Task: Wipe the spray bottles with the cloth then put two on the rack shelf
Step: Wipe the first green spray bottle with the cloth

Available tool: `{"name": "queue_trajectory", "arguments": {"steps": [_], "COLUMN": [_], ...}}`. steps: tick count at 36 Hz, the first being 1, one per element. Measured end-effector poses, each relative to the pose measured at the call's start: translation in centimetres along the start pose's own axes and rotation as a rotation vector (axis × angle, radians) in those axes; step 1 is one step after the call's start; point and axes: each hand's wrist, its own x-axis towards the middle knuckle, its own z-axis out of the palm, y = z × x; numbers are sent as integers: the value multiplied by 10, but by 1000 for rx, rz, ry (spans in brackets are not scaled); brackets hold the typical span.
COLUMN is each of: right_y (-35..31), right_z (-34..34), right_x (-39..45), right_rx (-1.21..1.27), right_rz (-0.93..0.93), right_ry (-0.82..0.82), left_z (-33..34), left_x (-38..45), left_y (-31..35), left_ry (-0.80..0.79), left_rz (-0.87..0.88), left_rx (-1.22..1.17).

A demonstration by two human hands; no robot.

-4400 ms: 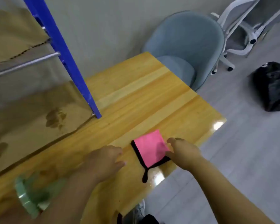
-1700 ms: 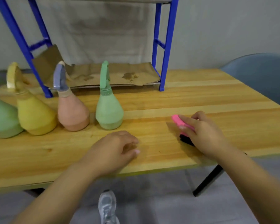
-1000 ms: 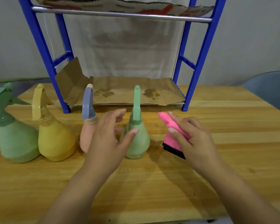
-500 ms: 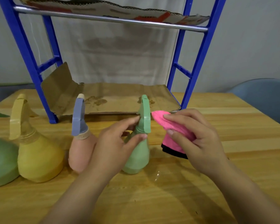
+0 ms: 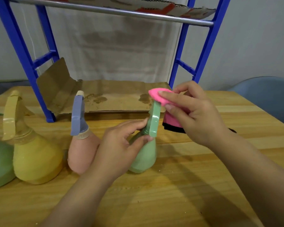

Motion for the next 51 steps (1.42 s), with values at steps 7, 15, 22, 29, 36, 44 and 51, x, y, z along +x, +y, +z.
{"name": "queue_trajectory", "arguments": {"steps": [7, 15, 22, 29, 36, 44, 51], "right_y": [-12, 1, -8, -9, -5, -4, 5], "right_z": [10, 11, 26, 36, 36, 34, 34], "right_x": [-31, -14, -38, -53, -42, -56, -52], "right_rx": [26, 6, 67, 22, 140, -25, 61], "right_rz": [-239, 6, 14, -135, 7, -265, -39], "right_ry": [-82, 72, 88, 96, 216, 21, 152], "left_z": [-7, -8, -7, -8, -6, -8, -6], "left_x": [2, 0, -1, -1, 0, 1, 1], "left_y": [-2, 0, -2, -3, -3, -3, -3], "left_ry": [-27, -68, -57, -61, -60, -105, -89], "left_rz": [-26, -80, -100, -81, -87, -81, -104], "left_rx": [19, -60, -114, -127, -164, -130, -159]}}
